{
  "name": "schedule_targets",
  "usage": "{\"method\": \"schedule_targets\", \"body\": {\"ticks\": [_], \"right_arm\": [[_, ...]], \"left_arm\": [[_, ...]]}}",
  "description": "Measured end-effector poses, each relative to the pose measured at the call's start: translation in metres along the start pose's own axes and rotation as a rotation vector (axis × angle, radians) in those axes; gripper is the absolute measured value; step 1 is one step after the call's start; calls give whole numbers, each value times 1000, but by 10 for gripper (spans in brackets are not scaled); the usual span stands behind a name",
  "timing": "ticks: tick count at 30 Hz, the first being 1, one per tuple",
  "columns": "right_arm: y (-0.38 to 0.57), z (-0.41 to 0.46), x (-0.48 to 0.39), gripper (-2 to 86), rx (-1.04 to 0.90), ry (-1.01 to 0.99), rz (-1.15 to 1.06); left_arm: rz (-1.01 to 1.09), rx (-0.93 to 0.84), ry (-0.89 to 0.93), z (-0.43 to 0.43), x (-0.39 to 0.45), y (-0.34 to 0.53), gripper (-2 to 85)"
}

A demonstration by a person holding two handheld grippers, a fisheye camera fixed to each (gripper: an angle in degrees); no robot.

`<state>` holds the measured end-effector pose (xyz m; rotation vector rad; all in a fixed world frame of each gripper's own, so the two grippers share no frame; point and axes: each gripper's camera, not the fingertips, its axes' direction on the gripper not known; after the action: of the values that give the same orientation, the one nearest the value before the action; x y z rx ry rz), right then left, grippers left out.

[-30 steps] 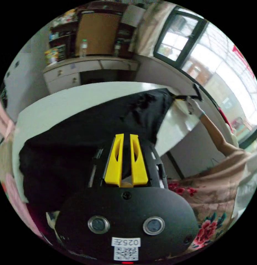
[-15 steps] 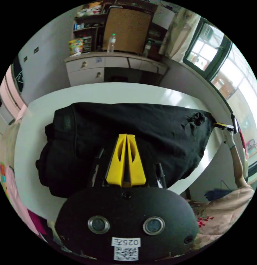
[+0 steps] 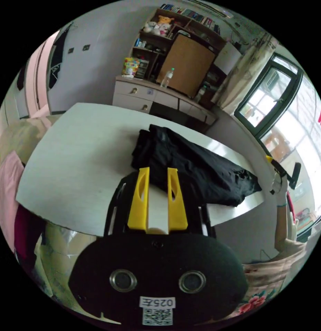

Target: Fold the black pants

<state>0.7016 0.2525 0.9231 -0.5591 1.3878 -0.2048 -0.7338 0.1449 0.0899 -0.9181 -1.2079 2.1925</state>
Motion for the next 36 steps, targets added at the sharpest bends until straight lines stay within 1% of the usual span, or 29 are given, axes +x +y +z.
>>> {"method": "schedule_targets", "body": {"ticks": [1, 2, 3, 4, 5, 7, 9, 12, 14, 16, 17, 18, 20, 23, 25, 28, 30, 31, 35, 36], "right_arm": [[-16, 33, -30, 123, -23, -161, -71], [-24, 52, -45, 131, -46, -235, -110], [-39, 91, -76, 135, -106, -343, -192], [-53, 131, -105, 140, -169, -397, -273], [-58, 151, -119, 142, -199, -418, -303], [-78, 223, -161, 155, -294, -544, -361], [-88, 267, -185, 158, -348, -616, -386], [-97, 329, -217, 161, -458, -568, -468], [-96, 356, -225, 153, -543, -611, -483], [-91, 374, -228, 113, -574, -700, -501], [-90, 376, -227, 94, -569, -713, -495], [-87, 378, -226, 56, -570, -759, -487], [-83, 368, -224, 24, -535, -801, -503], [-79, 325, -219, 7, -427, -924, -537], [-75, 282, -216, 1, -329, -1020, -542], [-75, 233, -222, -2, -253, -1112, -569], [-73, 207, -232, -2, -219, -1124, -628], [-70, 193, -242, -3, -204, -1114, -679], [-59, 176, -275, -3, -219, -1010, -778], [-57, 181, -284, -3, -235, -943, -774]], "left_arm": [[15, 33, -37, -9, 2, 4, 45], [24, 41, -61, -12, 4, 5, 47], [44, 35, -106, -13, 6, 5, 50], [54, 3, -129, -8, 6, 3, 56], [60, -14, -126, -6, 6, 1, 59], [96, -34, -82, -3, 8, -4, 75], [146, -44, -118, -5, 14, -8, 82], [188, -46, -191, -12, 17, -13, 93], [201, -24, -180, -20, 14, -15, 103], [233, -13, -126, -24, 8, -21, 113], [241, -14, -117, -23, 7, -23, 115], [258, -24, -104, -21, 3, -28, 121], [292, -23, -105, -19, 0, -34, 128], [363, -20, -26, -23, -4, -42, 122], [396, -72, 133, -23, -15, -54, 124], [493, -65, 182, -31, -22, -61, 121], [551, -55, 264, -40, -25, -62, 103], [598, -41, 298, -46, -25, -60, 80], [735, 6, 275, -61, -22, -40, 36], [741, -9, 254, -60, -24, -36, 31]]}}
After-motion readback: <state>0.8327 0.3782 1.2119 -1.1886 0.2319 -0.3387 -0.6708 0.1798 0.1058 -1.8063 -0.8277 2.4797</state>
